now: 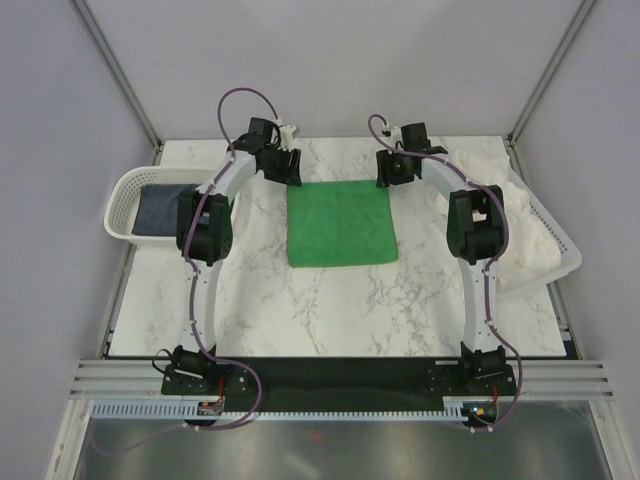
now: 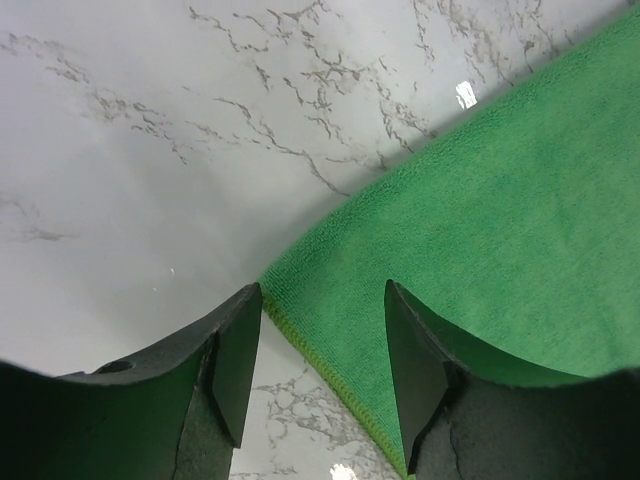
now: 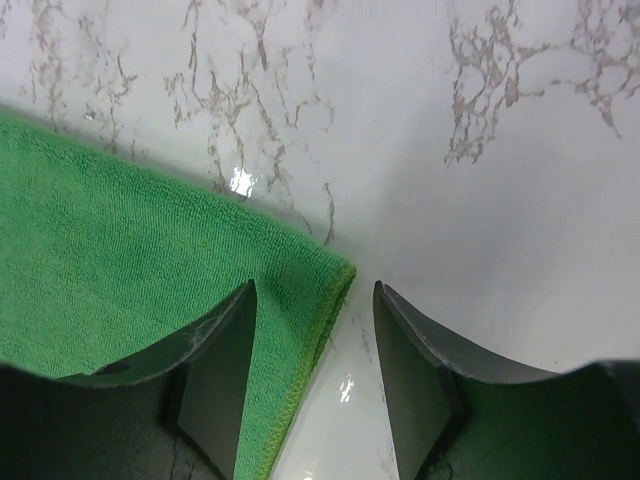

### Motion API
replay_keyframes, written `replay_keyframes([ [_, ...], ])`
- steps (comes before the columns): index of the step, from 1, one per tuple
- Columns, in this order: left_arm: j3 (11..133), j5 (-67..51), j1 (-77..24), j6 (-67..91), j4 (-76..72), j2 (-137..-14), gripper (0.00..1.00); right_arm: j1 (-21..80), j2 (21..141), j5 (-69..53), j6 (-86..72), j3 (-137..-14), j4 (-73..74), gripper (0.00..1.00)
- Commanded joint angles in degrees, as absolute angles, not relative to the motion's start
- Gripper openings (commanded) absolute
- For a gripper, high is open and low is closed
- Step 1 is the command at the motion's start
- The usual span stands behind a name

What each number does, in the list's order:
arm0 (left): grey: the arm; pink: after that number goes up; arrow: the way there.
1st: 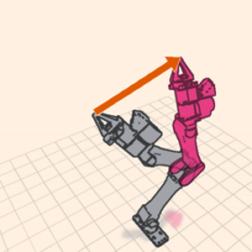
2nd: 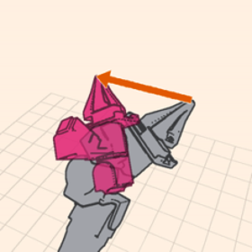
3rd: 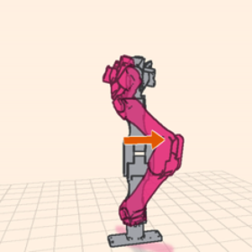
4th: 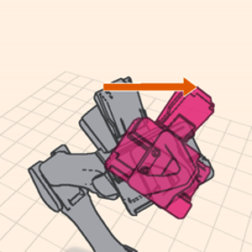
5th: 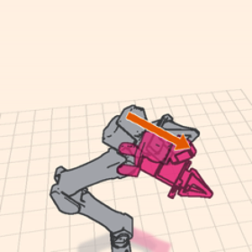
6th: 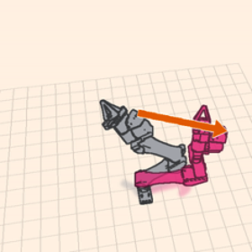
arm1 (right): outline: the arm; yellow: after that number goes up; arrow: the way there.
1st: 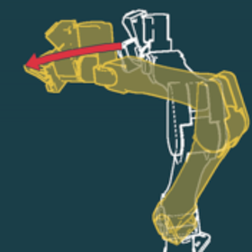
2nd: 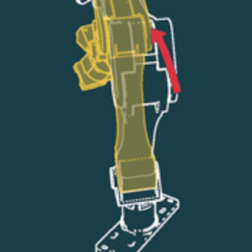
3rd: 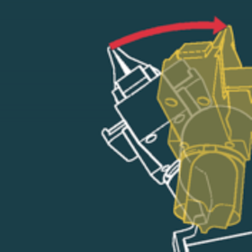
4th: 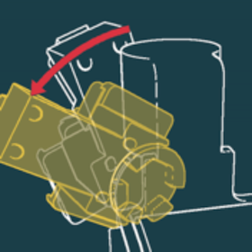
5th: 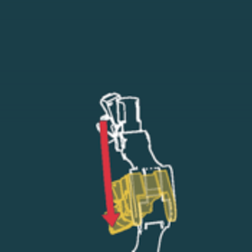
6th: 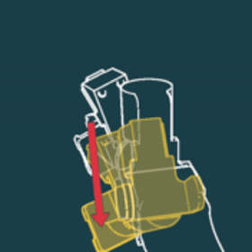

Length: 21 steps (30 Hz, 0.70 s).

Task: Fold and stack the towels
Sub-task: Fold the towel

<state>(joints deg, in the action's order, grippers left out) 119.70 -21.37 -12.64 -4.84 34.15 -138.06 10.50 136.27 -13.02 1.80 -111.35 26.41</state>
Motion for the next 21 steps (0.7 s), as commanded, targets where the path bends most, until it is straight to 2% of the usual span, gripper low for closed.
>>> replay_keyframes([
  [1, 122.7, -22.7, -11.3, -8.3, 33.0, -138.9, 0.60, 9.2, 138.1, -16.5, 3.3, -114.8, 25.8, 0.58],
  [6, 123.8, -26.7, -10.7, -9.8, 33.4, -139.4, 0.61, 8.4, 139.7, -21.1, 4.1, -116.1, 25.8, 0.55],
  [9, 123.8, -24.9, -10.7, -9.8, 33.8, -139.7, 0.60, 8.5, 139.9, -22.8, 4.7, -115.9, 25.8, 0.49],
  [16, 124.7, -27.1, -10.5, -10.3, 36.1, -140.5, 0.59, 8.5, 140.4, -21.7, 5.0, -116.8, 25.5, 0.48],
  [21, 128.7, -29.2, -10.5, -11.9, 40.7, -142.6, 0.57, 8.5, 141.6, -24.7, 5.1, -118.0, 25.4, 0.42],
])
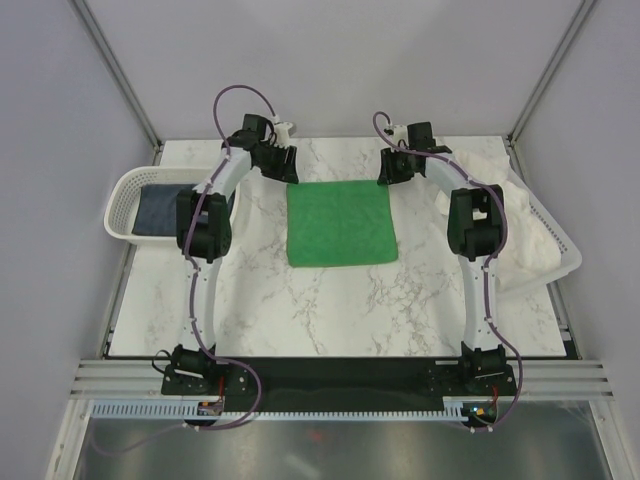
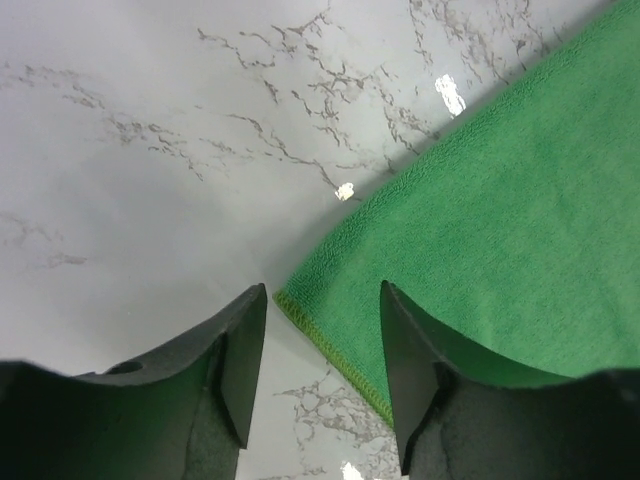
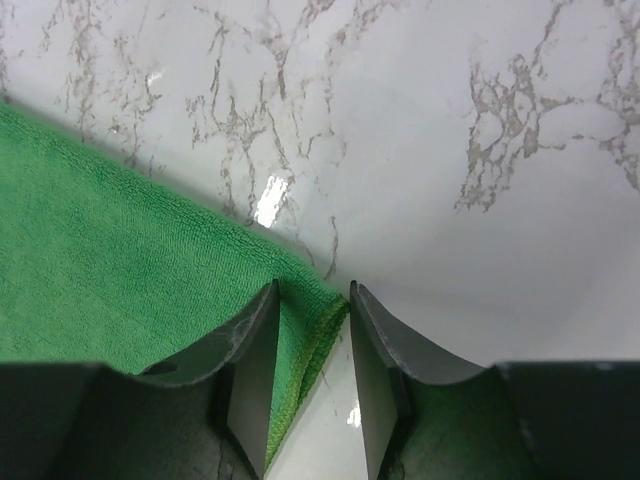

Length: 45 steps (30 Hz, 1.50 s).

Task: Fold and stack the towels
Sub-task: Fold the towel

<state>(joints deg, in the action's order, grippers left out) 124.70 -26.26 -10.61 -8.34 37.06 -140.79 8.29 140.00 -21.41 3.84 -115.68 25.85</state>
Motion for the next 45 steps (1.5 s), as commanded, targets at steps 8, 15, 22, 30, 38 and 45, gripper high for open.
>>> replay_keyframes([
  [8, 130.2, -26.5, -10.4, -13.6, 43.1, -144.6, 0.55, 8.5, 141.3, -25.8, 5.6, -118.0, 25.0, 0.37],
  [15, 130.9, -27.7, -10.4, -16.8, 43.3, -145.9, 0.56, 8.6, 141.4, -26.3, 5.2, -117.9, 24.3, 0.31],
  [22, 133.7, -28.5, -10.5, -18.2, 42.7, -146.6, 0.24, 8.5, 141.2, -25.8, 6.2, -118.5, 23.5, 0.12],
  [30, 132.8, -29.4, -10.5, -17.4, 41.8, -144.1, 0.02, 8.5, 139.0, -25.3, 6.2, -118.5, 23.2, 0.00],
  [38, 128.1, -26.3, -10.5, -14.3, 39.7, -136.9, 0.02, 8.5, 131.5, -24.5, 6.1, -114.0, 22.6, 0.00],
  [45, 120.5, -26.7, -10.7, -13.3, 38.8, -130.7, 0.02, 8.5, 124.2, -24.2, 5.5, -105.8, 20.7, 0.00],
])
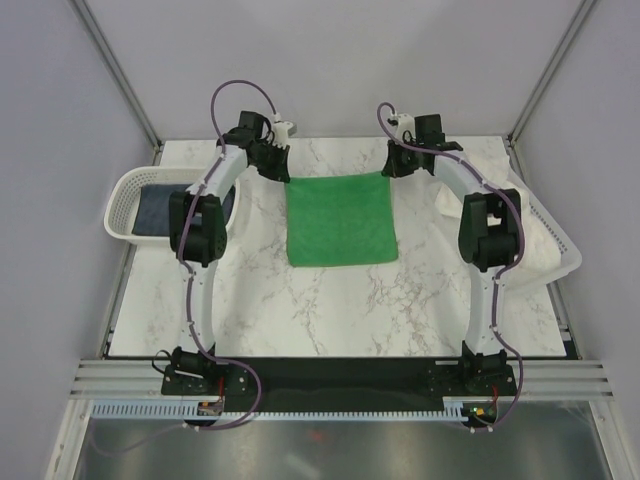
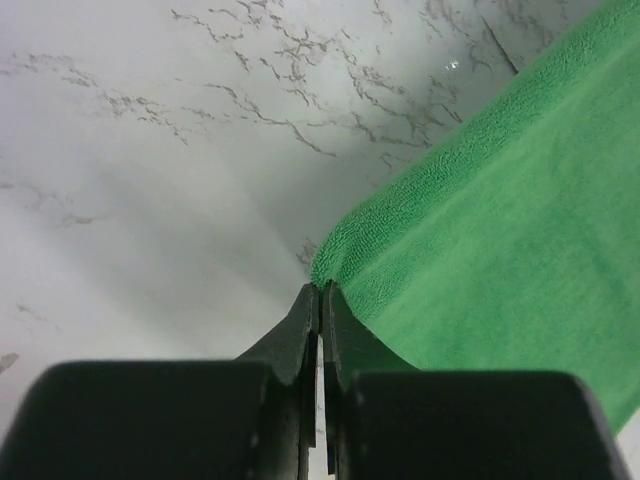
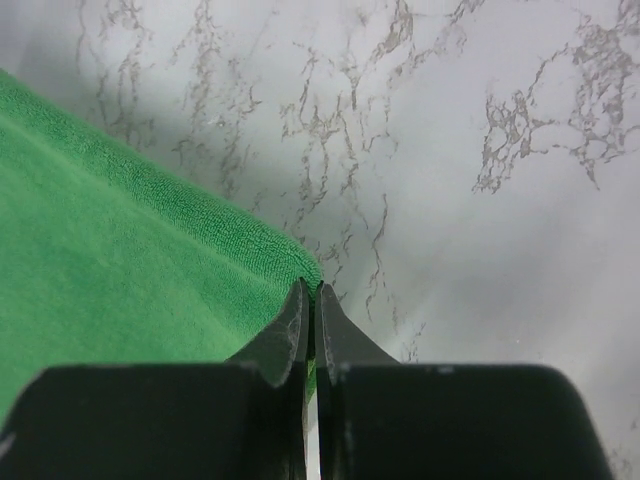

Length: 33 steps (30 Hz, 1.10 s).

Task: Fold and stack the towels
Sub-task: Fold the towel

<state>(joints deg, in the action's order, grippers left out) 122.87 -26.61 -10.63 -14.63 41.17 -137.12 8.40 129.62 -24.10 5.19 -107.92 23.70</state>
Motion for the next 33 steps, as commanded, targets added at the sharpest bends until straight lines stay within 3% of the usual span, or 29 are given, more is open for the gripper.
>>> replay_keyframes([
  [1, 119.7, -27.0, -11.0, -13.2, 38.8, -130.0, 0.02, 8.5, 123.6, -24.5, 5.3, -104.3, 20.0, 0.00],
  [20, 88.1, -22.6, -14.4, -9.1, 25.4, -108.8, 0.02, 9.9, 104.2, -23.6, 0.7, -77.3, 7.8, 0.00],
  [33, 74.3, -19.3, -17.7, -7.6, 22.6, -95.5, 0.02, 11.3, 91.9, -20.8, -1.7, -62.5, 5.1, 0.00],
])
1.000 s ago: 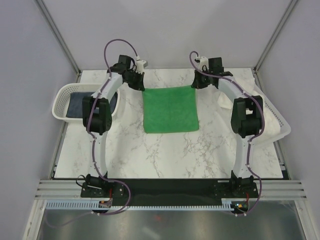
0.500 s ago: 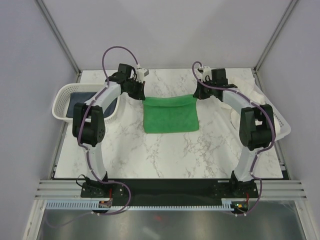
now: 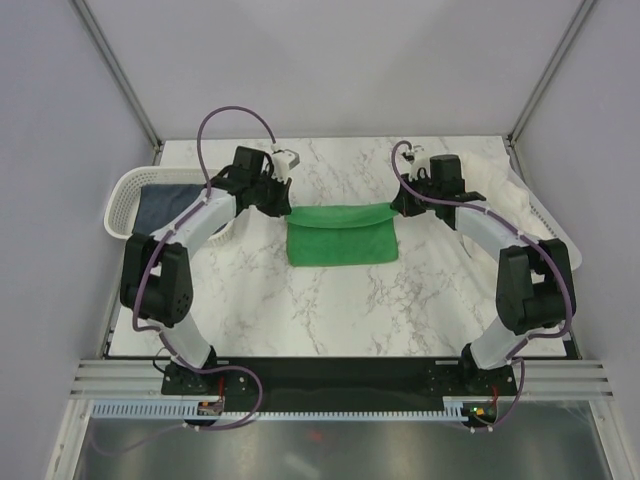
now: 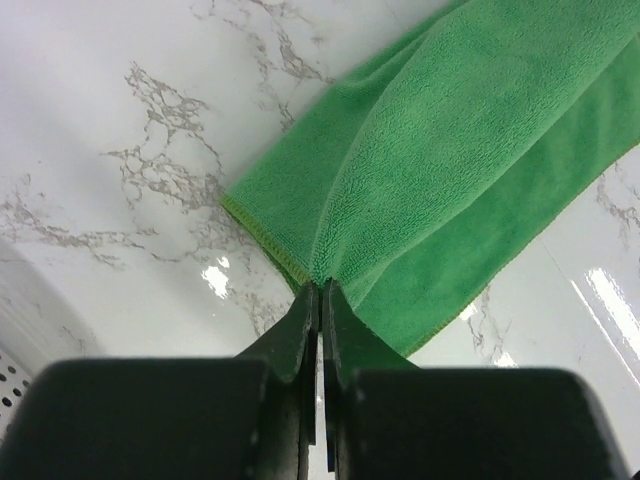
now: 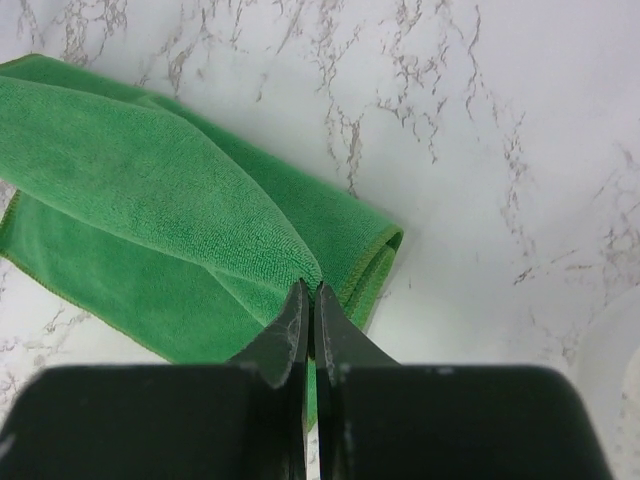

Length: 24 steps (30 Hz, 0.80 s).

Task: Fold and stack the towels
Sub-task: Fold the towel

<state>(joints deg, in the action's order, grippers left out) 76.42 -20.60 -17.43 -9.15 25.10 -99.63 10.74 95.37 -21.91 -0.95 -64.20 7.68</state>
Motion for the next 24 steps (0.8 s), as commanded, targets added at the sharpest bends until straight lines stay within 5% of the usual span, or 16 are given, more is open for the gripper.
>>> replay_keyframes([
  [1, 73.7, -19.3, -17.9, -7.6, 22.6, -95.0, 0.02, 11.5, 91.4, -20.5, -1.9, -62.1, 5.0, 0.00],
  [24, 61.7, -16.4, -22.6, -1.9, 22.2, -88.9, 0.02, 13.4, 84.6, -19.5, -7.9, -47.8, 1.2, 0.00],
])
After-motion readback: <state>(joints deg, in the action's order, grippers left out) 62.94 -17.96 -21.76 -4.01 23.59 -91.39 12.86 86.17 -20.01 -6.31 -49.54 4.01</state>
